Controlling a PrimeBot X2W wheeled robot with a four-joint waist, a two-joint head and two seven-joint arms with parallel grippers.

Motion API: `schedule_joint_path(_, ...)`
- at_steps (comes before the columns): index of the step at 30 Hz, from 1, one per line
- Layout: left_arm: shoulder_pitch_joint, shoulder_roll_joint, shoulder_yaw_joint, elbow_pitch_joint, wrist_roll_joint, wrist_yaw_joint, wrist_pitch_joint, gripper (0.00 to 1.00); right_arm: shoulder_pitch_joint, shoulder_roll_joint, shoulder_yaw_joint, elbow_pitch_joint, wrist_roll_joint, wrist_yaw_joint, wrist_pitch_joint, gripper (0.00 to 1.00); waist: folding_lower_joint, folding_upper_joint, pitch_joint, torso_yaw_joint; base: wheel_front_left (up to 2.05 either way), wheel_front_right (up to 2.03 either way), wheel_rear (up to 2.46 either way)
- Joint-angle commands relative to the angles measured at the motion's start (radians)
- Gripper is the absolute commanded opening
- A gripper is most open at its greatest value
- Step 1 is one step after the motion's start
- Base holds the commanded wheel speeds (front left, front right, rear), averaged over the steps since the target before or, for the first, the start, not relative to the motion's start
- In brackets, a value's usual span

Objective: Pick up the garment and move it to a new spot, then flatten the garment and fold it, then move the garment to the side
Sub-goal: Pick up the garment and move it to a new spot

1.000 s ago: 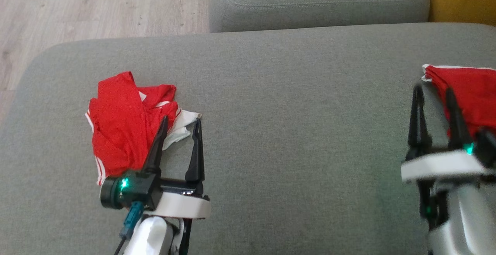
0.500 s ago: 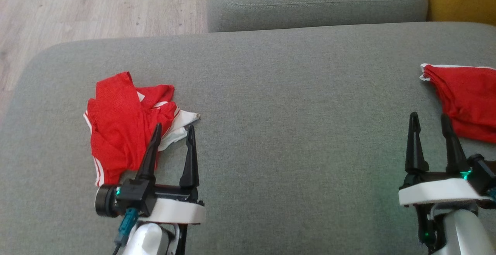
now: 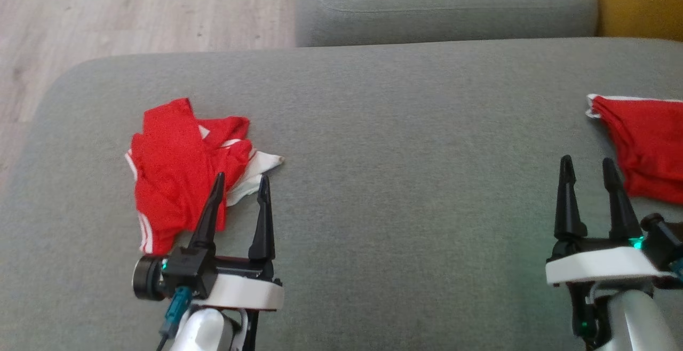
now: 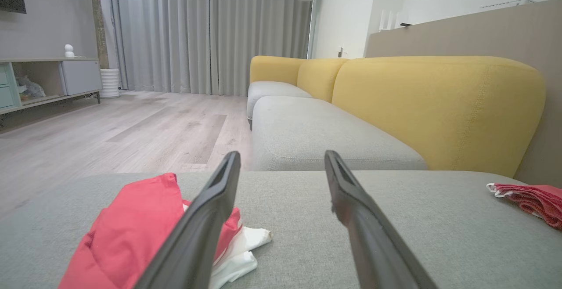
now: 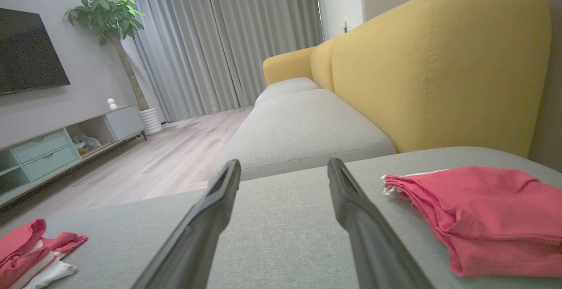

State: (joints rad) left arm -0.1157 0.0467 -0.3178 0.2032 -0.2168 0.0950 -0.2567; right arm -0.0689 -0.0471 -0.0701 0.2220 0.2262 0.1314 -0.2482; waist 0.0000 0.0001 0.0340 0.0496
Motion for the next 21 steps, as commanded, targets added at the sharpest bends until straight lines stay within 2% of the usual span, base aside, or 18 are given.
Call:
schedule_joint_path(1,-0.036,0.004,0.034,-0.022,0.007,-0.006,-0.005,1.00,-0.010,-0.003,0.030,-0.038,0.008,-0.001,-0.013,1.00,0.0000,-0.0001,-0.006,0.019,0.00,0.00,0.00)
schedule_joint_path(21,-0.010,0.004,0.090,-0.007,0.040,-0.020,-0.005,1.00,0.013,-0.003,0.202,-0.014,0.052,-0.001,-0.013,1.00,0.0000,-0.0001,-0.041,0.309,0.00,0.00,0.00)
